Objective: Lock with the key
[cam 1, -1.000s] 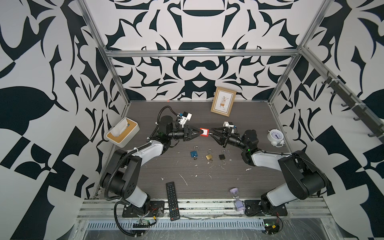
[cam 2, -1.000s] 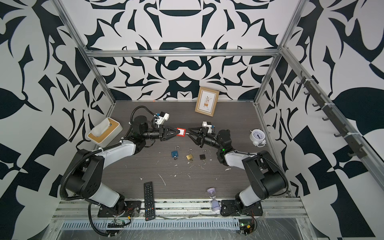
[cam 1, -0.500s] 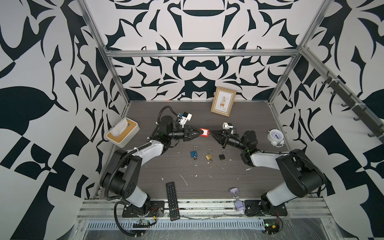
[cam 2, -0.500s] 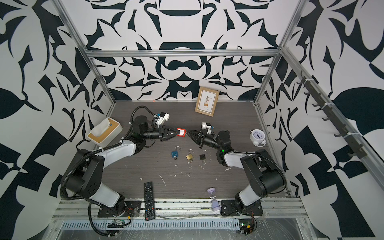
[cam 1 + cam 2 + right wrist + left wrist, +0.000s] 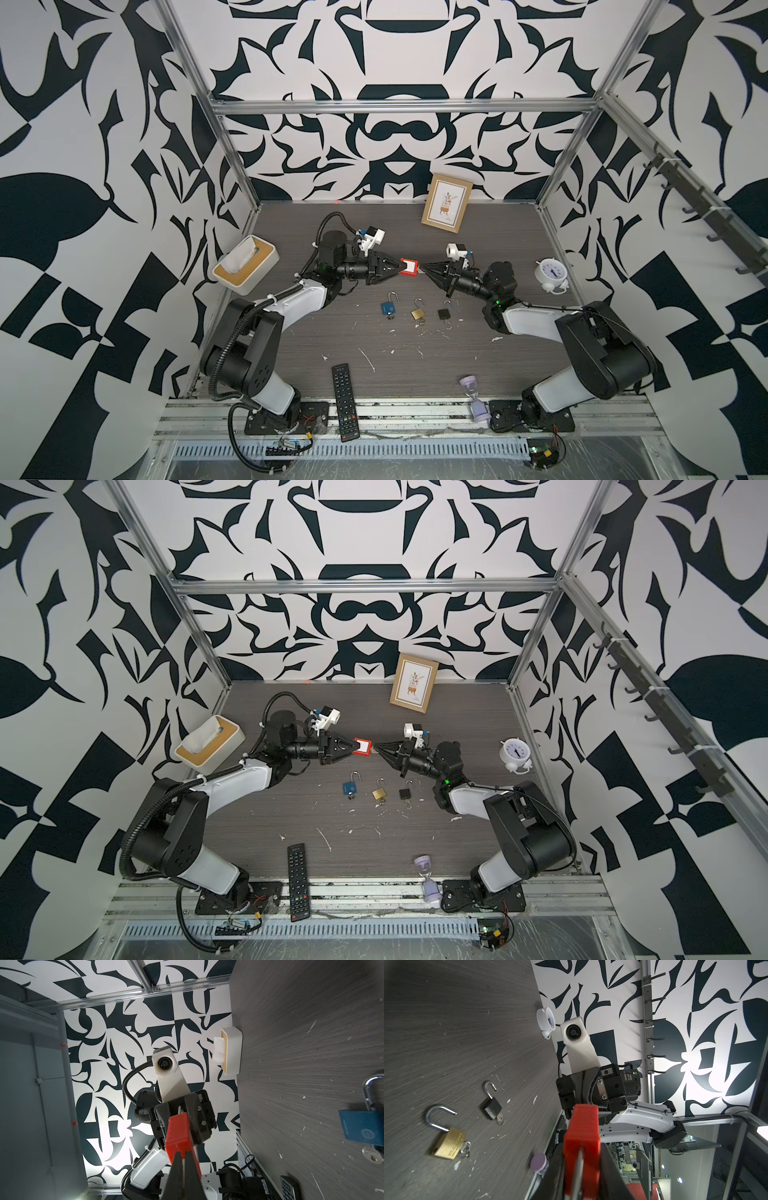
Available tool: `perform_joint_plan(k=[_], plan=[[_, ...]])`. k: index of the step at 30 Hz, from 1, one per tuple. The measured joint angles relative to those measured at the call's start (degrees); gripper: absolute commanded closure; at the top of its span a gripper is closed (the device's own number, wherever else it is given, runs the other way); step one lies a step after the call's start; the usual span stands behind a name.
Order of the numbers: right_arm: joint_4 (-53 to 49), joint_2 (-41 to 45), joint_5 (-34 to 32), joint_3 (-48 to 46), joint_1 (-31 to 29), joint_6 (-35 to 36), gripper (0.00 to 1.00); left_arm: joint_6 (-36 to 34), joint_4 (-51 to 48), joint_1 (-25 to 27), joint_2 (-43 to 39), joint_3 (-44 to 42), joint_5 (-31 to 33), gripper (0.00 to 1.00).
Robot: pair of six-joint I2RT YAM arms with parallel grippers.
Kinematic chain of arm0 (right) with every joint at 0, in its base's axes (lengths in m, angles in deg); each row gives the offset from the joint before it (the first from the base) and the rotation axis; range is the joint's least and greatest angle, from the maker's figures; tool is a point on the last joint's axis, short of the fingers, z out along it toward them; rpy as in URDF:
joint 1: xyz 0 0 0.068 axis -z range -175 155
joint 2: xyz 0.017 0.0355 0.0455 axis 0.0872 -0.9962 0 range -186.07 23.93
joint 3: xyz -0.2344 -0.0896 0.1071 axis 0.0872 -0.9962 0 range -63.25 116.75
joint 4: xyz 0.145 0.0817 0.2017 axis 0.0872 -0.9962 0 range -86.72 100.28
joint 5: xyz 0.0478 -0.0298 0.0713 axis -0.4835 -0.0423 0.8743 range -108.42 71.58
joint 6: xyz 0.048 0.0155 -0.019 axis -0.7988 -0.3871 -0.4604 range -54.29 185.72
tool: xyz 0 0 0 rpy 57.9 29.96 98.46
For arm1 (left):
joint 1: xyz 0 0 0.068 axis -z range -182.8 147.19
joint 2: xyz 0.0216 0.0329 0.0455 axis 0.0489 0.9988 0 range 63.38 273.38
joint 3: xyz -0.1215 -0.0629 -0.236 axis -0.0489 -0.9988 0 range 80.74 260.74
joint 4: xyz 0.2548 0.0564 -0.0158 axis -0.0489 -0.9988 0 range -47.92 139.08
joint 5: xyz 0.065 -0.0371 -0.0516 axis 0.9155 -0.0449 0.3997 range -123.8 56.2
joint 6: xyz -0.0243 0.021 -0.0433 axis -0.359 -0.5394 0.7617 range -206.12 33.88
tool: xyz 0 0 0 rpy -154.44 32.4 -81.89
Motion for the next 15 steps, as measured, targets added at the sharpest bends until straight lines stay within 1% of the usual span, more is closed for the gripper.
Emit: perform_joint_plan(k=[3,8,12,15], plan=[[-2.4,1.4,0.4,0.2,0.0,3.7,0.90,2.1,0.2,0.0,0.0,0.0,-0.6,1.00],[-4.5,2.1,1.9,0.3,0.0,7.6,0.82,4.2,0.4,0.0,0.0,0.1,-0.7,1.00],[-4.7,2.1,2.3,0.3,0.0,8.6,0.84,4.2,-0.2,0.0,0.0,0.6,-0.7,1.00],[-4.6,2.1,2.4,0.3,0.0,8.9,0.88,4.2,-0.9,0.0,0.0,0.7,-0.7,1.00]])
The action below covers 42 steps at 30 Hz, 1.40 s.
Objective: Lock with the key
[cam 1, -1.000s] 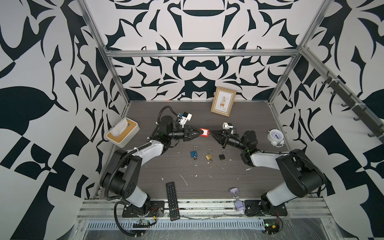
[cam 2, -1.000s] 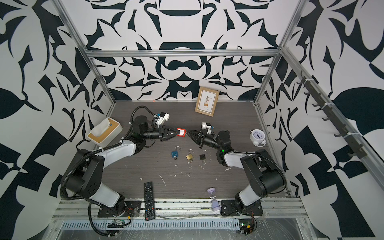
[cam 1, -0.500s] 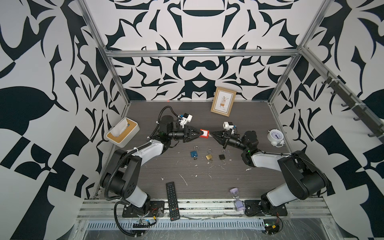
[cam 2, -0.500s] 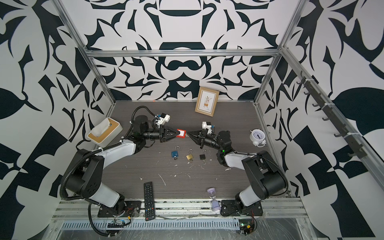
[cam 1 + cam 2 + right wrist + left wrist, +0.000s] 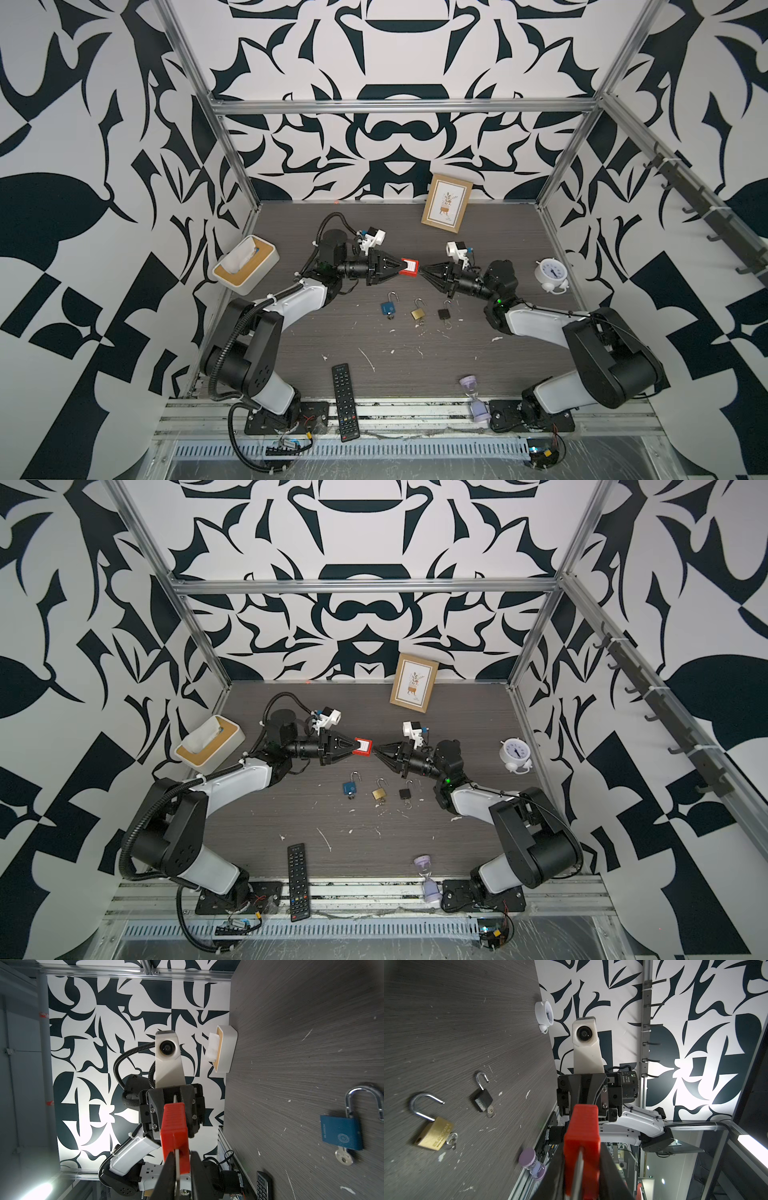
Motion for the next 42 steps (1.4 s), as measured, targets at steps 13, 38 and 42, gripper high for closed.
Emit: perform_joint_plan(k=[13,38,42], plan=[[-0.4,0.0,0.1,0.2,0.0,0.7,1.00,-3.3,-4.2,0.0,0.0,0.7,-0.2,1.00],[-16.1,12.6,-10.5,-14.6,13.9,8.0,1.00,-18.4,-22.8,-0.3,0.5,9.0,7.1,1.00],[-32.7,24.8,-22.7,-14.2,12.5,15.5,1.00,-21.1,-26.9,0.3,0.5,8.7,11.8,1.00]])
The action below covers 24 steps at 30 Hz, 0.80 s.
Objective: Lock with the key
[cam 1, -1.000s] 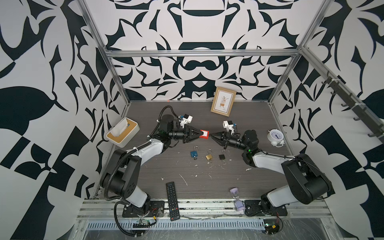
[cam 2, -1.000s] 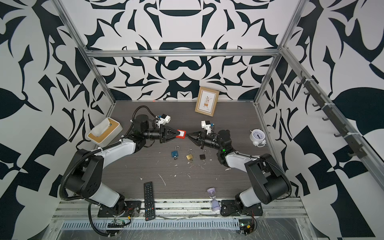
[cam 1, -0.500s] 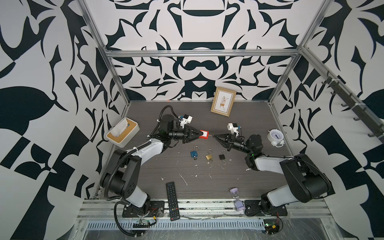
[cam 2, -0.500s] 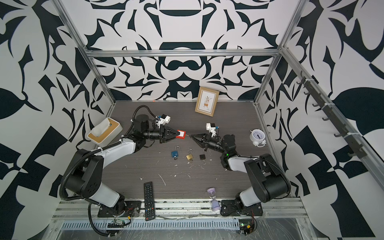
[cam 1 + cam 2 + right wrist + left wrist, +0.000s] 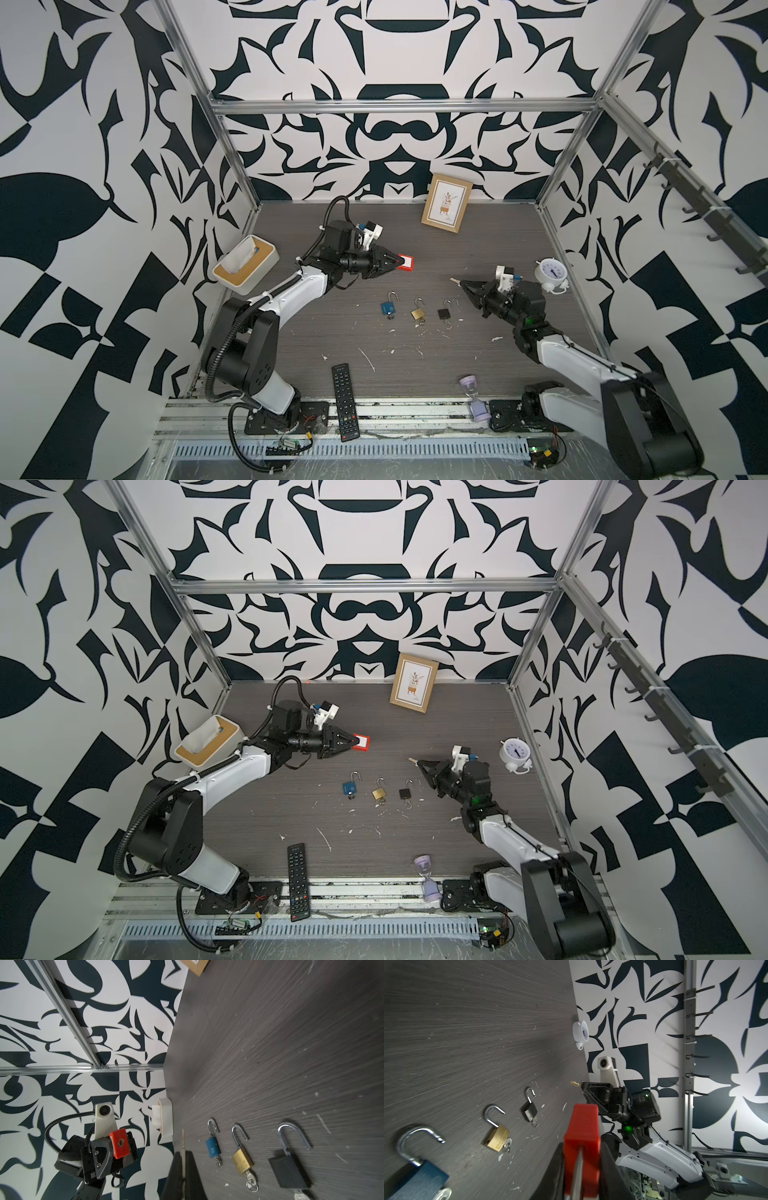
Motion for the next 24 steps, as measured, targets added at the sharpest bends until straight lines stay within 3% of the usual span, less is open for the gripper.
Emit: perform_joint_plan(k=[3,8,24], plan=[[-5.3,2.3,-7.5,0.0,-0.2,1.9,1.00,-0.1,0.5,0.1,0.1,-1.3,0.9,1.00],[-6.6,-4.0,-14.0,-0.4,-0.2,2.1,1.00,0.1,3.1,0.4,1.2,-2.3,0.4,1.00],[-1.5,-12.2,-20.6,-4.5,-1.8,-0.1,1.00,0.5,6.8,0.8,1.5,-3.3,-1.5,1.00]])
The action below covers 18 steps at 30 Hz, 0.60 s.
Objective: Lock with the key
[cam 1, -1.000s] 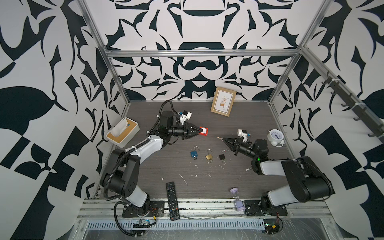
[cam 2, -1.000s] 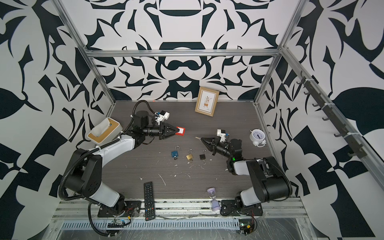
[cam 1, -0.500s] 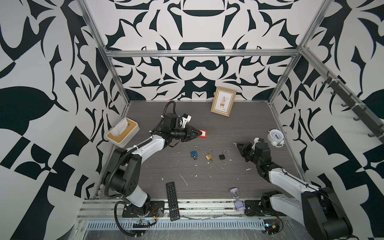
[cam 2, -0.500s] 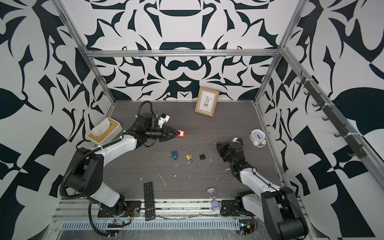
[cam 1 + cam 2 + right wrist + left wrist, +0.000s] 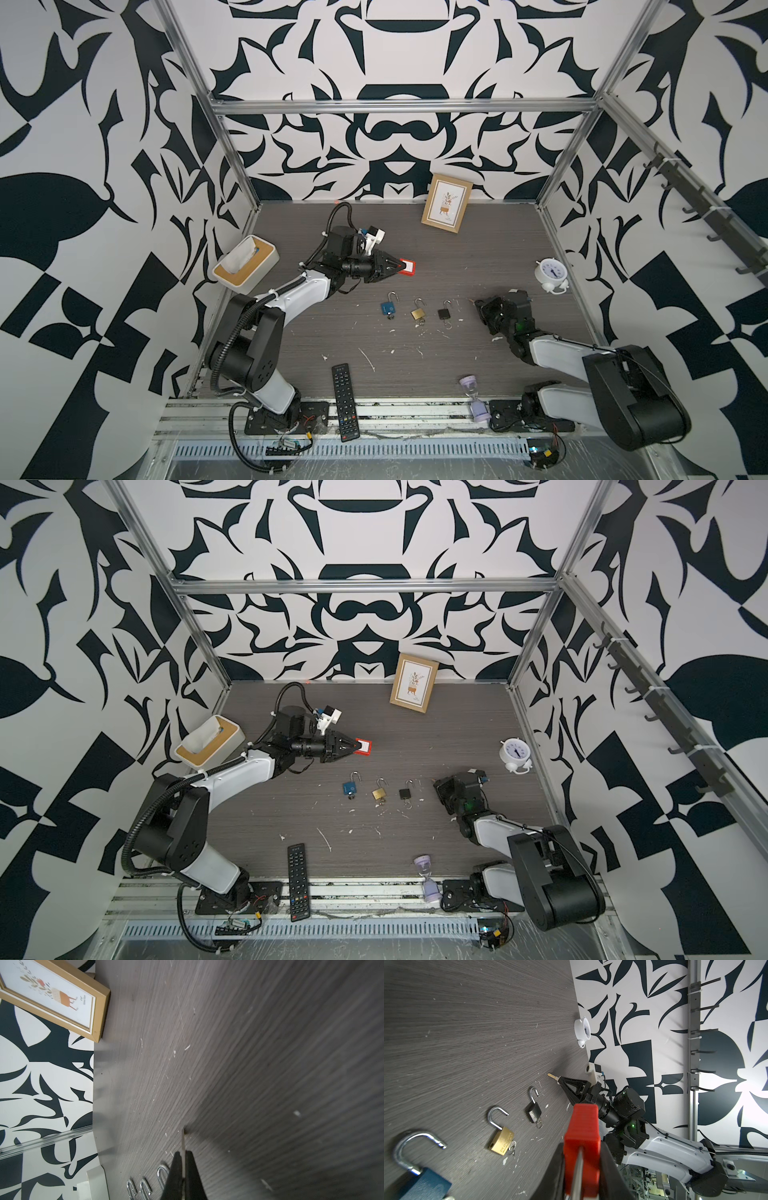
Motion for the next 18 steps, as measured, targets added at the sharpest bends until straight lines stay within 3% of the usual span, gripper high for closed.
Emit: perform_joint_plan(k=[2,5,10,16,18], plan=[[0.1,0.1,-1.0,-0.2,-0.7,-0.8,0.99,0.0,0.0,0.2,0.0,-0.4,0.0,1.00],[-1.6,1.4,-1.9,-0.2,-1.2,-1.4,0.82,-0.1,0.0,0.3,0.0,-0.7,0.0,1.00],[-8.3,5.6,-3.1,-0.4,-1.5,-1.7,0.64,-0.6,0.0,0.4,0.0,-0.7,0.0,1.00],[-18.7,15.3,-4.1,-0.2,-1.5,-1.3,0.51,-1.7,-0.7,0.5,0.0,-0.7,0.1,1.00],[-24.6,20.6,-4.0,0.9,-1.5,0.0,0.42,-2.6,-1.4,0.7,0.0,-0.7,0.1,1.00]])
